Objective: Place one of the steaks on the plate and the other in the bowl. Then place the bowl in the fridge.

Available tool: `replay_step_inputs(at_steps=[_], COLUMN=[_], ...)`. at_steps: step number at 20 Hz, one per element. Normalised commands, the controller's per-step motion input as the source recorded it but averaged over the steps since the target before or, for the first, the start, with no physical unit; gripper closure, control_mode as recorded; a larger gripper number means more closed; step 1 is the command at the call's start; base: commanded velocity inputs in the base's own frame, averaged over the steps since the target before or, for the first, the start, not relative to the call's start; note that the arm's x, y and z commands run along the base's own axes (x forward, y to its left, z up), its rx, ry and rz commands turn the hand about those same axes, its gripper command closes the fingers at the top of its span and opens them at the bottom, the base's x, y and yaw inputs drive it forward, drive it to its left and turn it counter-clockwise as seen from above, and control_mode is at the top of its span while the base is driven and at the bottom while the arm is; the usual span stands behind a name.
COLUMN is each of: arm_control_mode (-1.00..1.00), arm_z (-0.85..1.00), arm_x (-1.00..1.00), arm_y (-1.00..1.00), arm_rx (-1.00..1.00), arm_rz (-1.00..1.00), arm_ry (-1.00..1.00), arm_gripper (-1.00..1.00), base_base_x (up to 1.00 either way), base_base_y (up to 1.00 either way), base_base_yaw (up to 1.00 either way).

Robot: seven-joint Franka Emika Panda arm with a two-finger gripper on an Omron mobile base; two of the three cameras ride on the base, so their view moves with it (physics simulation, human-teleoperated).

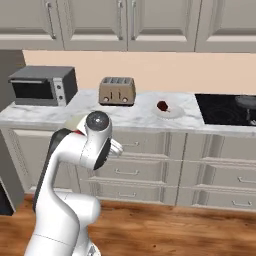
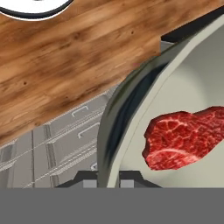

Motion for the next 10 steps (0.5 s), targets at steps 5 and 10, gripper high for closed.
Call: replay_step_inputs(at_steps=[5,10], arm_control_mode=[1.00,1.00], arm_z=[0.00,0.00], arm_x=[0.00,0.00], arm_y=[0.00,0.00], arm_rx=[0.00,0.00], arm_rz=[0.00,0.00], arm_ry=[0.00,0.00], arm_gripper=[1.00,1.00], base_base_x=[-0.92,-0.07], base_base_y=[1.00,1.00], base_base_yaw=[0.00,0.00])
